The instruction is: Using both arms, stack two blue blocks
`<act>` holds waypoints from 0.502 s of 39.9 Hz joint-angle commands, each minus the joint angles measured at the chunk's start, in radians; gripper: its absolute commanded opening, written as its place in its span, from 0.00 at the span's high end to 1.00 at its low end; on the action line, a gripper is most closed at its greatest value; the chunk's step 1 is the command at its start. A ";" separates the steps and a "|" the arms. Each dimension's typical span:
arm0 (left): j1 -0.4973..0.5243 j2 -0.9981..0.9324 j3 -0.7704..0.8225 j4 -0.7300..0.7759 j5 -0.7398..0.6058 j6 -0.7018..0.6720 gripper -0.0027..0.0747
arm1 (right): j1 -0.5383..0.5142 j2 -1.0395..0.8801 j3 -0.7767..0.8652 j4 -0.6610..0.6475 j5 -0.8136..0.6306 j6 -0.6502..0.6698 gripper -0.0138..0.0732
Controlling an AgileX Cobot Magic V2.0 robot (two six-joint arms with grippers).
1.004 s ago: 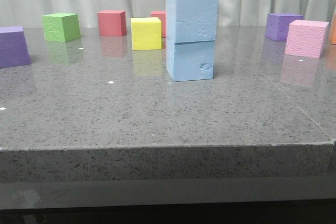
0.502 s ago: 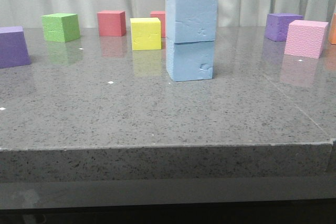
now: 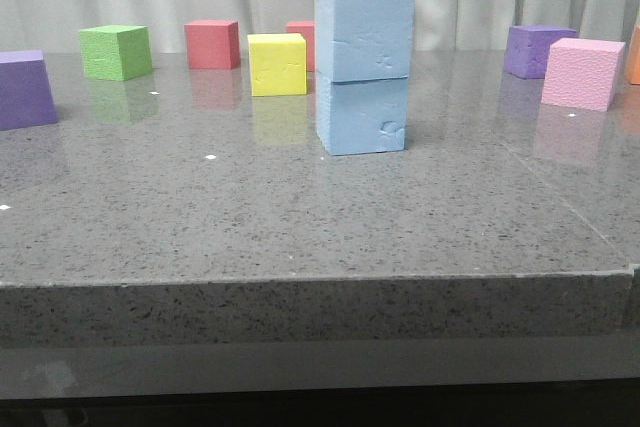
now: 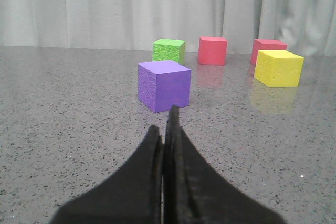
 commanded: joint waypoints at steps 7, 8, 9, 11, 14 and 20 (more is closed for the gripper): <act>0.016 -0.020 0.001 0.000 -0.084 -0.008 0.99 | -0.005 -0.018 -0.005 0.000 -0.086 -0.003 0.92; 0.018 -0.020 0.001 0.000 -0.084 -0.008 0.99 | -0.005 -0.018 -0.005 0.000 -0.086 -0.003 0.92; 0.022 -0.020 0.001 0.000 -0.084 -0.008 0.99 | -0.005 -0.018 -0.005 0.000 -0.086 -0.003 0.92; 0.025 -0.020 0.001 0.000 -0.084 -0.008 0.99 | -0.005 -0.018 -0.005 0.000 -0.086 -0.003 0.92; 0.026 -0.020 0.001 0.000 -0.084 -0.008 0.99 | -0.005 -0.018 -0.005 0.000 -0.086 -0.003 0.92; 0.026 -0.017 0.001 0.000 -0.084 -0.008 0.99 | -0.005 -0.018 -0.005 0.000 -0.086 -0.003 0.92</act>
